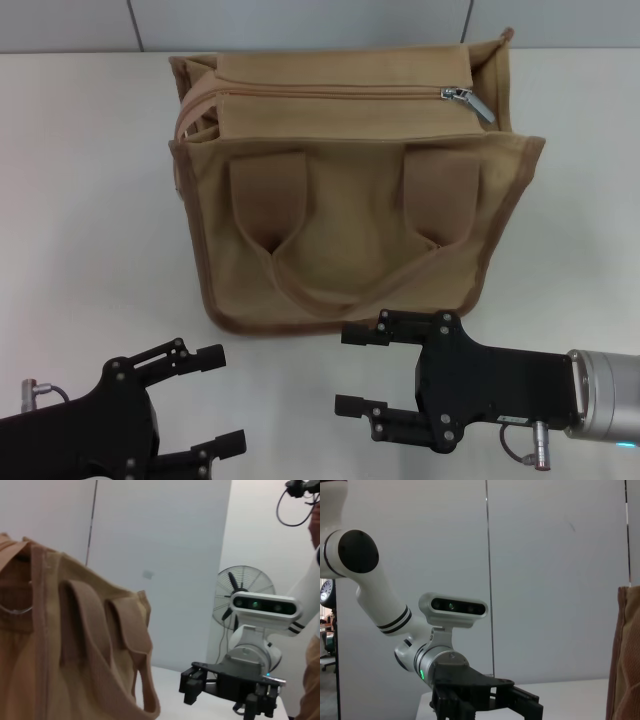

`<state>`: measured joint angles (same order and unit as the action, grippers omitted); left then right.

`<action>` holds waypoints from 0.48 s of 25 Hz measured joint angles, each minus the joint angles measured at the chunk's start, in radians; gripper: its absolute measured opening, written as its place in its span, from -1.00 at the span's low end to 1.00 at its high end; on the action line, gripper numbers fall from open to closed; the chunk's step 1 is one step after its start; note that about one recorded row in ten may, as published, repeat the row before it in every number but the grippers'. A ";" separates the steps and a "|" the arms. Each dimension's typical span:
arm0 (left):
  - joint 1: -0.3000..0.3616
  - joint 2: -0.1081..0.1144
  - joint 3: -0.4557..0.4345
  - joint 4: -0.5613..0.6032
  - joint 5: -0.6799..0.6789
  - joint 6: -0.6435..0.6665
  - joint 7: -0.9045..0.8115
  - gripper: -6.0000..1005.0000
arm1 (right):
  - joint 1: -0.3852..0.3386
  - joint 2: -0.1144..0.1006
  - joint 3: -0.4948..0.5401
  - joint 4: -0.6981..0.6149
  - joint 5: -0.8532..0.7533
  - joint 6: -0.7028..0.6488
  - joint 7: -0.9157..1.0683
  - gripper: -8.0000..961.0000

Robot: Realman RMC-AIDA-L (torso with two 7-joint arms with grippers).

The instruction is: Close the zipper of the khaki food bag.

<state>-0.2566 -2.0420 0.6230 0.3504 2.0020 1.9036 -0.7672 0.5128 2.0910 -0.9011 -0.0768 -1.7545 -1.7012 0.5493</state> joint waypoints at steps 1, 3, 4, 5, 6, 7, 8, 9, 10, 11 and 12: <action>0.003 -0.003 -0.003 -0.001 0.000 -0.010 0.000 0.61 | 0.001 0.001 0.001 0.003 0.001 0.000 -0.010 0.27; 0.004 -0.003 -0.002 -0.003 0.000 -0.014 0.000 0.61 | 0.004 0.001 0.002 0.008 0.002 0.000 -0.012 0.27; 0.004 -0.003 -0.002 -0.003 0.000 -0.014 0.000 0.61 | 0.004 0.001 0.002 0.008 0.002 0.000 -0.012 0.27; 0.004 -0.004 0.001 -0.003 0.000 -0.017 0.001 0.61 | 0.008 0.001 0.002 0.012 0.002 0.000 -0.013 0.27; 0.004 -0.004 0.001 -0.003 0.000 -0.017 0.001 0.61 | 0.008 0.001 0.002 0.012 0.002 0.000 -0.013 0.27; 0.004 -0.005 0.002 -0.003 0.000 -0.018 0.001 0.61 | 0.009 0.001 0.002 0.013 0.002 0.000 -0.015 0.27; 0.004 -0.005 0.001 -0.002 0.001 -0.019 0.001 0.61 | 0.011 0.001 0.002 0.014 0.003 0.000 -0.025 0.27; 0.004 -0.005 0.001 -0.002 0.001 -0.019 0.001 0.61 | 0.011 0.001 0.003 0.014 0.003 0.000 -0.029 0.27; 0.003 -0.005 0.001 -0.002 0.001 -0.019 0.001 0.61 | 0.011 0.001 0.003 0.014 0.004 0.000 -0.032 0.27; 0.003 -0.005 0.001 -0.002 0.001 -0.019 0.001 0.61 | 0.011 0.001 0.003 0.014 0.004 0.000 -0.032 0.27; 0.002 -0.005 0.001 -0.002 0.001 -0.019 0.001 0.61 | 0.011 0.001 0.003 0.014 0.004 0.000 -0.033 0.27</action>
<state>-0.2544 -2.0472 0.6242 0.3483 2.0027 1.8847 -0.7661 0.5237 2.0924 -0.8985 -0.0629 -1.7504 -1.7010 0.5160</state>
